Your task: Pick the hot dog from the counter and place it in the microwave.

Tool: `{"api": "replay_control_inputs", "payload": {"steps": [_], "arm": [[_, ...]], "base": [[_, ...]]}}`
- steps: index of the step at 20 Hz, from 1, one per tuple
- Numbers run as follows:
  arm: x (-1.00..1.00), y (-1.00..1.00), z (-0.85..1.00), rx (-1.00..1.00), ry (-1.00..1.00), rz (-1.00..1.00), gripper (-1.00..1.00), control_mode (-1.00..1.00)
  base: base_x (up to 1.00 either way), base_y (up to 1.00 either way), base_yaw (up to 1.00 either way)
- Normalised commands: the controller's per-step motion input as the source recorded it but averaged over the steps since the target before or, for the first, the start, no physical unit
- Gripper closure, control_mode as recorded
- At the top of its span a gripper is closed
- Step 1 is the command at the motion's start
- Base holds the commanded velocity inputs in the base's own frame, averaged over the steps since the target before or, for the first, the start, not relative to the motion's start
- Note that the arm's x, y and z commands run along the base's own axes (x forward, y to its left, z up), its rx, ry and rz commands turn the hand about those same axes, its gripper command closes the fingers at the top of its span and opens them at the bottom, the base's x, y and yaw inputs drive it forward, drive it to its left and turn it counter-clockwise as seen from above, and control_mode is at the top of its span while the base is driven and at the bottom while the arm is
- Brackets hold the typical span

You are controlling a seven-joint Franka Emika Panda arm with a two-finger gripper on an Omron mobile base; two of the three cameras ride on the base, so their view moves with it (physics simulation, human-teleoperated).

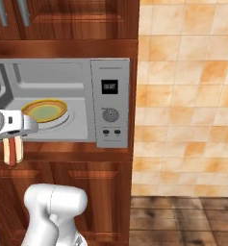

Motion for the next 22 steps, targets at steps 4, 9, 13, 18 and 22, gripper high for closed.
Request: {"api": "replay_control_inputs", "payload": {"steps": [4,9,13,18,22], "arm": [[0.84,-0.03,0.02,0.01,-0.14,0.26,1.0,-1.0],[0.79,0.07,0.0,0.0,-0.07,0.3,1.0,-1.0],[0.97,0.31,0.04,-0.01,-0.02,0.23,1.0,-1.0],[0.6,0.59,0.04,-0.11,-0.1,0.07,1.0,-1.0],[0.61,0.49,0.0,-0.12,-0.17,0.0,1.0,-1.0]], "base": [[0.0,0.0,0.0],[0.0,0.0,0.0],[0.0,0.0,0.0],[0.0,0.0,0.0],[0.0,0.0,0.0]]}}
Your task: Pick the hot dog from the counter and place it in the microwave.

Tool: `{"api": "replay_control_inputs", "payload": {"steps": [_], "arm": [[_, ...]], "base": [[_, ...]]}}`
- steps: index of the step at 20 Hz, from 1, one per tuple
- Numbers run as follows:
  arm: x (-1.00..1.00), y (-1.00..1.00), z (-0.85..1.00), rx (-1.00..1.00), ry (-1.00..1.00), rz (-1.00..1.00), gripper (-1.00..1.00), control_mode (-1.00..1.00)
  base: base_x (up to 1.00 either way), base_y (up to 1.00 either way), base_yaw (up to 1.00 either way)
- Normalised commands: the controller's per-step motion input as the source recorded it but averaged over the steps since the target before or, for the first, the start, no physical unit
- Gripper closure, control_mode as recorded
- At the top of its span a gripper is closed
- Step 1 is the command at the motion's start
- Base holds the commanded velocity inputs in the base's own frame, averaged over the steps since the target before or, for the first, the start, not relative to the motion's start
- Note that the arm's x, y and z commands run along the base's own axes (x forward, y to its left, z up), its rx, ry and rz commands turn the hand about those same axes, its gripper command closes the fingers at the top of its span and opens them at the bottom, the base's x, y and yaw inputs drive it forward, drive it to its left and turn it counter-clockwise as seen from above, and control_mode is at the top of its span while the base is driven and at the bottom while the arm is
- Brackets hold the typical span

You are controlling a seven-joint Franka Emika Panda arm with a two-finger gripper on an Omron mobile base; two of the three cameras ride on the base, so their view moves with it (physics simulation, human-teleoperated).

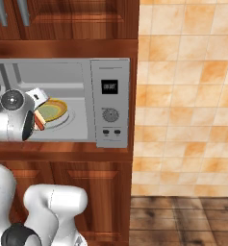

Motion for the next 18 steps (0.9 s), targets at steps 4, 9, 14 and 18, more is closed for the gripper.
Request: {"api": "replay_control_inputs", "payload": {"steps": [4,9,14,18], "arm": [[0.97,0.14,0.0,-0.06,-0.07,0.0,1.0,-1.0],[0.65,0.02,0.0,-0.04,-0.01,0.03,1.0,-1.0],[0.58,0.4,0.0,-0.04,0.0,0.02,1.0,-1.0],[0.05,0.22,0.14,-0.06,0.0,0.0,1.0,-1.0]], "base": [[0.0,0.0,0.0],[0.0,0.0,0.0],[0.0,0.0,0.0],[0.0,0.0,0.0]]}}
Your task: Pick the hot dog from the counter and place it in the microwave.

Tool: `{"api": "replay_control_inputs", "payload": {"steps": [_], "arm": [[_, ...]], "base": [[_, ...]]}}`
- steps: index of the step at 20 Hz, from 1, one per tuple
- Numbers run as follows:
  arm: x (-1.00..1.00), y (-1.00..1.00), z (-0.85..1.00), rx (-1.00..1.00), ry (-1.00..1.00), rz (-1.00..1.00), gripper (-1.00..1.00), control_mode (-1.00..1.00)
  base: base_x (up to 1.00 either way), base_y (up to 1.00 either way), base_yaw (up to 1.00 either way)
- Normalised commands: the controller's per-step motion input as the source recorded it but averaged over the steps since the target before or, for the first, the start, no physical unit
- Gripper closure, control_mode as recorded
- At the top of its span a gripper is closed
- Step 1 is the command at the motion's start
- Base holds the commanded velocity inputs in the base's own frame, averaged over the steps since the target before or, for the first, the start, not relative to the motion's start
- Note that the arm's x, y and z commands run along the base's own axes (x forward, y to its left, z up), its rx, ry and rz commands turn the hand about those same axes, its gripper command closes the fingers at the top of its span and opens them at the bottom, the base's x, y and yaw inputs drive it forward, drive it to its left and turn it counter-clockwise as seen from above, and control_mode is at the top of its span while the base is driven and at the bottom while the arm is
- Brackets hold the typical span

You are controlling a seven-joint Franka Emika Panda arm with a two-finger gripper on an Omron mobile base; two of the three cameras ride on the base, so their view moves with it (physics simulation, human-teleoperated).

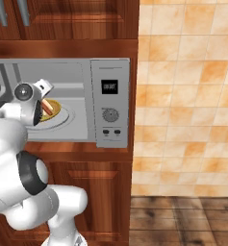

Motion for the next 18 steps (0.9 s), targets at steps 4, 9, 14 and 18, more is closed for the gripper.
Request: {"api": "replay_control_inputs", "payload": {"steps": [4,9,14,18], "arm": [[-0.01,0.41,0.04,-0.08,-0.02,0.0,1.0,-1.0],[0.0,0.42,0.0,-0.05,-0.04,0.0,1.0,-1.0],[0.04,-0.02,0.0,-0.03,0.0,0.0,-1.0,-1.0],[-0.28,-0.08,0.0,0.0,0.0,0.0,-1.0,-1.0]], "base": [[0.0,0.0,0.0],[0.0,0.0,0.0],[0.0,0.0,0.0],[0.0,0.0,0.0]]}}
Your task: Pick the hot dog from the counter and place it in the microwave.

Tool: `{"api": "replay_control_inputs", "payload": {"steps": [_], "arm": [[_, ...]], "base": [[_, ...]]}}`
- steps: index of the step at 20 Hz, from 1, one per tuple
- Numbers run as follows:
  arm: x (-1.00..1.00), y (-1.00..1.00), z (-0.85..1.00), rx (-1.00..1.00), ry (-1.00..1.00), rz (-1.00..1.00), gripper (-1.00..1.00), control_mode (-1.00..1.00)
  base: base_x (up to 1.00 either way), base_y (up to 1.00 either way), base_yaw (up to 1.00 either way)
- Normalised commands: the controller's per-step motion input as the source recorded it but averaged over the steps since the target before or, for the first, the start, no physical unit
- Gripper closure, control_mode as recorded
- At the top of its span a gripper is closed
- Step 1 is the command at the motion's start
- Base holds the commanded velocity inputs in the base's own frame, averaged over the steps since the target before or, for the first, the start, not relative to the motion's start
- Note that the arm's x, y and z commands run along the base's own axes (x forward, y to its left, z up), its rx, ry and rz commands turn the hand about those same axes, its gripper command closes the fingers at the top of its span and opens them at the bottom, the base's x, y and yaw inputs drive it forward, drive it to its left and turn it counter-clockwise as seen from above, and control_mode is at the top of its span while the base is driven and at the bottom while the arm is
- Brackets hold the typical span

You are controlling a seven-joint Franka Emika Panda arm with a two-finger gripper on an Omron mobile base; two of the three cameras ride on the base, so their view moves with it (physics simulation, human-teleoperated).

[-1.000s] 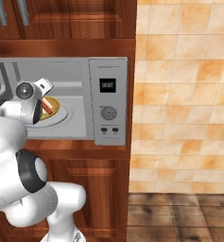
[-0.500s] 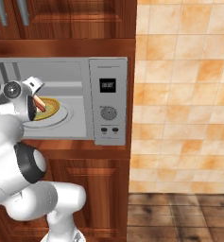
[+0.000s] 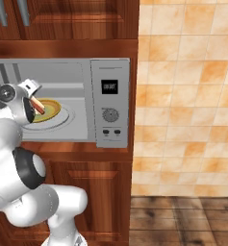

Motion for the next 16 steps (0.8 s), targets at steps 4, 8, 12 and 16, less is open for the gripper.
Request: {"api": "replay_control_inputs", "payload": {"steps": [4,8,12,16], "arm": [[-0.29,-0.09,0.0,0.03,0.0,0.0,-1.0,-1.0],[-0.49,-0.04,0.15,0.04,-0.07,0.0,-1.0,-1.0],[-0.32,-0.14,0.3,0.04,-0.08,0.0,-1.0,-1.0],[-1.0,-0.34,0.35,0.09,-0.06,-0.09,-1.0,-1.0]], "base": [[0.0,0.0,0.0],[0.0,0.0,0.0],[0.0,0.0,0.0],[0.0,0.0,0.0]]}}
